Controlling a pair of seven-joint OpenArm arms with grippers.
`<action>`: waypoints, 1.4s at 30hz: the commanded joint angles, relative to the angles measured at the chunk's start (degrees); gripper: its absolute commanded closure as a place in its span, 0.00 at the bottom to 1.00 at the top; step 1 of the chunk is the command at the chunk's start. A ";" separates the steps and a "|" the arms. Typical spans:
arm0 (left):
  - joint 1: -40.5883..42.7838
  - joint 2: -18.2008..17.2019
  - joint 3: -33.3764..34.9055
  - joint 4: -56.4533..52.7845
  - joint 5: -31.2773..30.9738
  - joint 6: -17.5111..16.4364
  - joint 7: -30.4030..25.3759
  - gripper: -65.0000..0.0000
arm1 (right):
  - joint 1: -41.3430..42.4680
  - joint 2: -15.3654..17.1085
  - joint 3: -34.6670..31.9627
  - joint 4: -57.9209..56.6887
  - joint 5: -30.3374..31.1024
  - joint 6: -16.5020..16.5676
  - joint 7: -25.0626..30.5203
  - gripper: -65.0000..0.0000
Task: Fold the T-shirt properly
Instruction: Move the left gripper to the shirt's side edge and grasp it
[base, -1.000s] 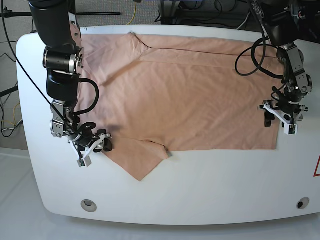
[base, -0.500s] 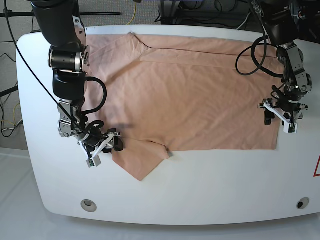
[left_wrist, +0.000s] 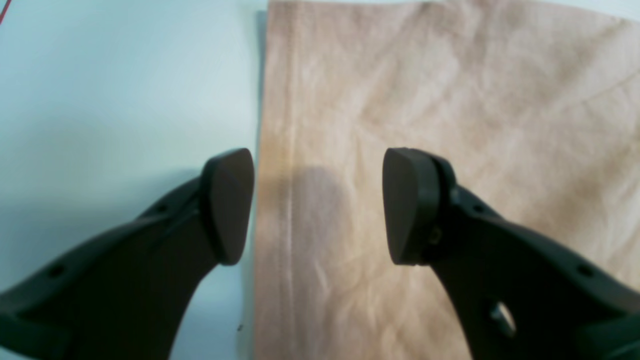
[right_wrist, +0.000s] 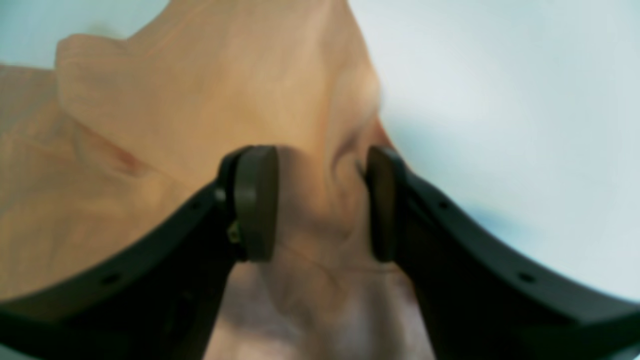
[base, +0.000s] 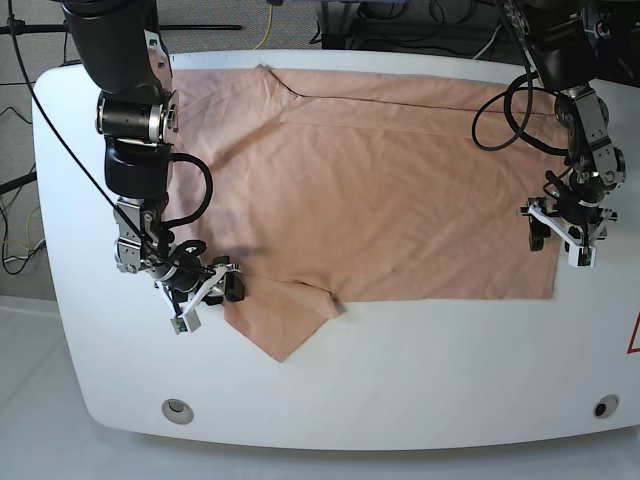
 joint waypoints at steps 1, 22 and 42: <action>-0.89 -1.08 -0.02 0.84 -0.27 0.18 -1.38 0.42 | 0.87 0.48 -0.06 0.19 -0.66 0.01 -1.09 0.58; -1.27 -1.49 0.10 -0.72 -0.70 -0.03 -1.88 0.42 | 0.85 0.47 0.03 0.17 0.27 0.98 0.33 0.84; -3.14 -2.25 -0.31 -4.55 -2.70 0.09 -2.77 0.42 | 0.23 0.51 0.07 0.16 0.13 1.83 -0.19 0.86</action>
